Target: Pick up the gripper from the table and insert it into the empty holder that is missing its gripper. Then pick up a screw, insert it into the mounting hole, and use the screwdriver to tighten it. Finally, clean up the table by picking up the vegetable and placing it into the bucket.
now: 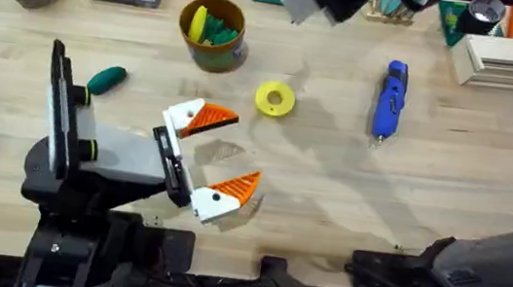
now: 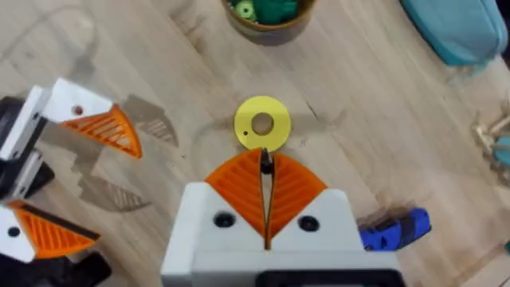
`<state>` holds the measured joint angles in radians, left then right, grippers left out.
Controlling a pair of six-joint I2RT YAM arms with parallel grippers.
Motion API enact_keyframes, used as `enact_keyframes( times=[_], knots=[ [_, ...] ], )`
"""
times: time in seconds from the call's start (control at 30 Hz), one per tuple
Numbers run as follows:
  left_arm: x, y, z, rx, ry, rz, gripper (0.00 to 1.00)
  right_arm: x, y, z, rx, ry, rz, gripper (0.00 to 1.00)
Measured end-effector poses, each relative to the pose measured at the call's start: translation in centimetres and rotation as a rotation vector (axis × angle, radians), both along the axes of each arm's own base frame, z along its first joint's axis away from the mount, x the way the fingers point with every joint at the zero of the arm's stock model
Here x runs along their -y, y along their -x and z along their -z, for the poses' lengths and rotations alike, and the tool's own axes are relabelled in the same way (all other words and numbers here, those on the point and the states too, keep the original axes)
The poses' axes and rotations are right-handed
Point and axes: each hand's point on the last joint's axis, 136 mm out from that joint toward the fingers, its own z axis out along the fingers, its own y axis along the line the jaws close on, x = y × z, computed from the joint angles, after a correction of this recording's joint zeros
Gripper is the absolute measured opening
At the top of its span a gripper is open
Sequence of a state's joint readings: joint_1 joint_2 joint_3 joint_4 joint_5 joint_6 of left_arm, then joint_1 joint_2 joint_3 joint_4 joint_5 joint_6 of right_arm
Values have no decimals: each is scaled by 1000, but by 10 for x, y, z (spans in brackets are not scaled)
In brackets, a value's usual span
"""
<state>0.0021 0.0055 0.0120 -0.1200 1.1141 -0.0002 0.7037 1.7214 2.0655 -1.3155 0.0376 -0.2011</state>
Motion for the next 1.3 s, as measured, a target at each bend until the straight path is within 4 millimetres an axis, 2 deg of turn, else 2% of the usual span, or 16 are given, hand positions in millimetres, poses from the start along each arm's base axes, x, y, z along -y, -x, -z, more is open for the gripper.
enact_keyframes(
  times=[0.4, 0.8, 1.0, 1.3],
  knots=[
    [0, 0, 0, 0, 0, 0, 985, -40, 39, -1, 30, 18, -349, 6],
    [0, 0, 0, 0, 0, 0, 985, -68, 68, 6, 20, 14, -524, 6],
    [0, 0, 0, 0, 0, 0, 985, -74, 75, 7, 18, 11, -559, 6],
    [0, 0, 0, 0, 0, 0, 985, -78, 74, 8, 19, 8, -568, 6]
  ],
)
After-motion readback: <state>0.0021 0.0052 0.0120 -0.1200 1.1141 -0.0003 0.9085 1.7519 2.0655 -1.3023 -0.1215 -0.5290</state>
